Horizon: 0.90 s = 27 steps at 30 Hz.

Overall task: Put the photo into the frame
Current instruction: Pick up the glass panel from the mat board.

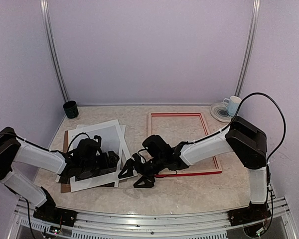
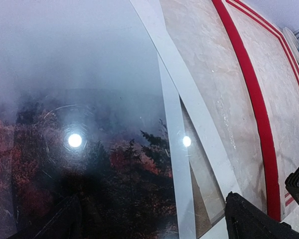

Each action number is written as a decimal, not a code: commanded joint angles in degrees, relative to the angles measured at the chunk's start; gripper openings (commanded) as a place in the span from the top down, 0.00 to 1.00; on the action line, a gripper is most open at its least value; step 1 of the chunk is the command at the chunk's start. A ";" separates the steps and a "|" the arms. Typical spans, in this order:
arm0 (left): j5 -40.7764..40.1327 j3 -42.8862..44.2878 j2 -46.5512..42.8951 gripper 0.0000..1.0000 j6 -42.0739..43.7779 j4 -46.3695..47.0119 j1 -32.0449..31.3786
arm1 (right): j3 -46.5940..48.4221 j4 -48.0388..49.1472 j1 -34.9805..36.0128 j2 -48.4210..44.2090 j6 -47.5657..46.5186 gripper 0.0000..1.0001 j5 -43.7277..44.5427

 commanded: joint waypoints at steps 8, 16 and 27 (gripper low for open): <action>3.32 -1.55 3.13 0.01 -1.00 -0.37 -1.33 | -8.15 18.55 -0.93 -1.47 4.65 0.01 2.10; 3.88 -1.55 3.77 0.01 -1.02 0.21 -1.85 | -9.46 27.10 -0.94 -0.31 6.66 0.03 2.32; 4.14 -1.39 4.28 0.01 -1.06 0.44 -2.29 | -11.21 31.25 -0.89 2.04 10.87 0.23 2.63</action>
